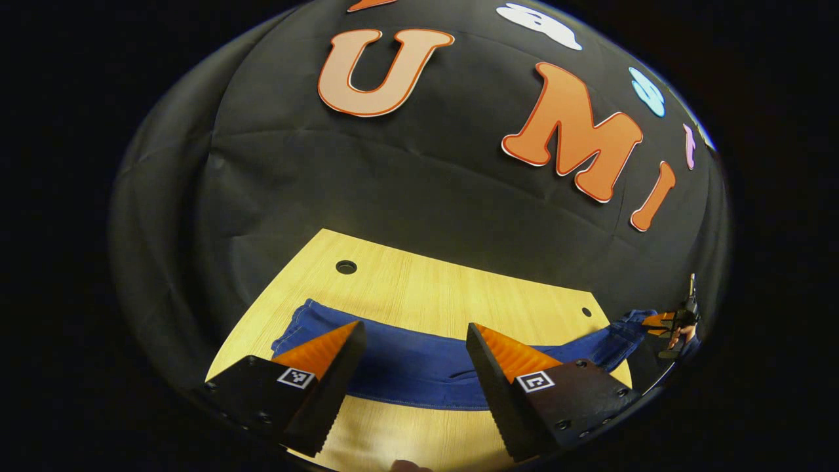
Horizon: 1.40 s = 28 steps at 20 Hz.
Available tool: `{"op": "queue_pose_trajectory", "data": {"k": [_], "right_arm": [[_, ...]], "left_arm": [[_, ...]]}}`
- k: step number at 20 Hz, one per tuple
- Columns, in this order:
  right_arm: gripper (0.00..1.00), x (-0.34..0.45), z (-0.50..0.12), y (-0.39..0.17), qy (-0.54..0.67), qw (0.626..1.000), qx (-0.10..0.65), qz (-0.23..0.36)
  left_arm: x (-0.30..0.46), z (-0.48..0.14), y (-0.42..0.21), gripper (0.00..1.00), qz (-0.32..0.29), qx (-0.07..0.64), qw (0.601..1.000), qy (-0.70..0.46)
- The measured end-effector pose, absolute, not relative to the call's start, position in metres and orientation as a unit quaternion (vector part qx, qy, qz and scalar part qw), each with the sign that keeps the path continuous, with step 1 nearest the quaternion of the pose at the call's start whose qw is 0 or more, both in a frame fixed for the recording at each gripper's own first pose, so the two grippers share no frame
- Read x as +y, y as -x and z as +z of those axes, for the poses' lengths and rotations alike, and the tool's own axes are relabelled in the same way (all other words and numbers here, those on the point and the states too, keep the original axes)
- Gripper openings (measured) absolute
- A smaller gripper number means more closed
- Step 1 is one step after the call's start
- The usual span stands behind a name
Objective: Grasp the waist and the cuffs of the jeans and fold them to make the two legs overlap; first hold the waist and fold one-third of the jeans toward the cuffs, then hold the cuffs and fold the remaining one-third in the same direction to finish folding.
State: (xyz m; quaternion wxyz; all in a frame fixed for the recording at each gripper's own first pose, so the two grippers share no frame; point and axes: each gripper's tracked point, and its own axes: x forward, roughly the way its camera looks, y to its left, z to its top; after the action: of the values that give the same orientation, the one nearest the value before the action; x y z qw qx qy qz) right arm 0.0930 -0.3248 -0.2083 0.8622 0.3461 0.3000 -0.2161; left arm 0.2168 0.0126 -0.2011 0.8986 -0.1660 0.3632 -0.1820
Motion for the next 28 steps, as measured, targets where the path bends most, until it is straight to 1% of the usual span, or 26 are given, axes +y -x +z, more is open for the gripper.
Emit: {"op": "queue_pose_trajectory", "data": {"k": [1, 5, 8, 12, 15, 19, 21, 23, 24, 26, 27, 28], "right_arm": [[0.17, -0.316, -0.199, -0.098, -0.341, 0.867, 0.296, -0.211], [0.17, -0.266, -0.162, -0.110, -0.325, 0.886, 0.283, -0.173], [0.17, -0.223, -0.143, -0.129, -0.288, 0.904, 0.283, -0.144], [0.17, -0.145, -0.135, -0.159, -0.259, 0.916, 0.293, -0.085], [0.17, -0.090, -0.134, -0.164, -0.250, 0.917, 0.307, -0.047], [0.17, -0.019, -0.155, -0.175, -0.226, 0.917, 0.328, 0.000], [0.17, 0.009, -0.180, -0.171, -0.212, 0.913, 0.348, 0.009], [0.17, 0.042, -0.219, -0.168, -0.192, 0.904, 0.383, 0.016], [0.10, 0.062, -0.236, -0.161, -0.186, 0.897, 0.400, 0.025], [0.23, 0.085, -0.243, -0.145, -0.200, 0.883, 0.421, 0.052], [0.41, 0.090, -0.238, -0.146, -0.204, 0.885, 0.414, 0.055], [0.52, 0.094, -0.235, -0.149, -0.207, 0.887, 0.409, 0.057]], "left_arm": [[0.013, -0.201, -0.218, 0.95, -0.183, 0.362, 0.898, 0.169], [0.027, -0.208, -0.213, 0.95, -0.180, 0.365, 0.896, 0.178], [0.039, -0.211, -0.208, 0.95, -0.178, 0.365, 0.894, 0.188], [0.059, -0.224, -0.204, 0.95, -0.165, 0.375, 0.891, 0.197], [0.075, -0.234, -0.202, 0.95, -0.153, 0.384, 0.885, 0.214], [0.099, -0.254, -0.196, 0.95, -0.129, 0.400, 0.876, 0.235], [0.105, -0.270, -0.193, 0.95, -0.118, 0.421, 0.863, 0.254], [0.109, -0.294, -0.189, 0.95, -0.101, 0.451, 0.843, 0.276], [0.110, -0.304, -0.187, 0.95, -0.095, 0.465, 0.830, 0.291], [0.112, -0.321, -0.182, 0.95, -0.080, 0.489, 0.804, 0.330], [0.113, -0.329, -0.181, 0.96, -0.071, 0.499, 0.789, 0.352], [0.113, -0.339, -0.182, 0.96, -0.061, 0.507, 0.774, 0.374]]}}
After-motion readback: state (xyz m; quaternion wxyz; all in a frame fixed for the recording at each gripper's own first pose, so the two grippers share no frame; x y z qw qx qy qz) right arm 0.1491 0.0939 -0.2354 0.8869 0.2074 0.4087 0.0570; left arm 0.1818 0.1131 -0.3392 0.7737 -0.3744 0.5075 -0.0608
